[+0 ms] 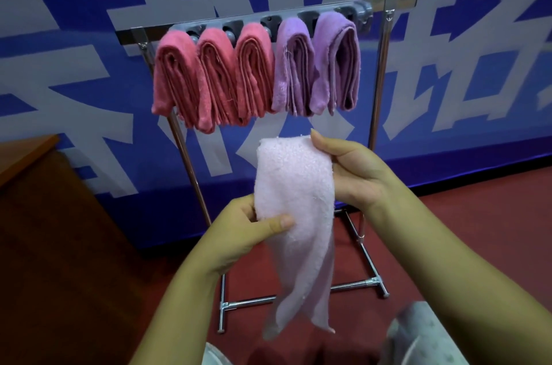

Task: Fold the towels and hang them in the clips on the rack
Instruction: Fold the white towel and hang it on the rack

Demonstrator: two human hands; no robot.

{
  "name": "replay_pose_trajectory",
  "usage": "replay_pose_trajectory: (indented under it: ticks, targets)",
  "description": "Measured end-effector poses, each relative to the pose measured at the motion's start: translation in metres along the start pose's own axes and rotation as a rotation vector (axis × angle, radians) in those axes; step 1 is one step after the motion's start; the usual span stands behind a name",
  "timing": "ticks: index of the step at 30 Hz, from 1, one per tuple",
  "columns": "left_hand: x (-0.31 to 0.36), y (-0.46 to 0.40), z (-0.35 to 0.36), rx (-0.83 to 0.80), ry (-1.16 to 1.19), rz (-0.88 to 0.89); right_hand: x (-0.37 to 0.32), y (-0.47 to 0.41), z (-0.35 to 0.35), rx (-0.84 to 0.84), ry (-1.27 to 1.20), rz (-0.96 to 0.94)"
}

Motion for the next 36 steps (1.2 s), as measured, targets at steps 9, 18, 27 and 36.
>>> replay_pose_trajectory:
  ticks: [9,18,27,36]
  targets:
    - [0.029,-0.008,-0.006,0.068,0.37,0.058,0.022,-0.003,-0.013,-0.214,0.118,0.017]
    - [0.063,-0.014,-0.007,0.091,0.043,0.149,0.016,0.011,-0.018,-0.133,0.556,-0.001]
    - [0.074,-0.012,-0.024,0.17,-0.04,0.194,-0.003,0.013,0.016,-0.15,0.64,-0.134]
    - [0.049,-0.02,-0.024,0.192,-0.177,0.356,-0.035,0.014,0.059,-0.107,0.722,-0.293]
Point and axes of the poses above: each hand's wrist, its own y-axis away from the middle knuckle, its own z-axis out of the palm, x = y × z, the point moved 8 cm from there along -y, towards the middle knuckle, and after that the axes turned 4 degrees about -y, right-handed, at the moved point
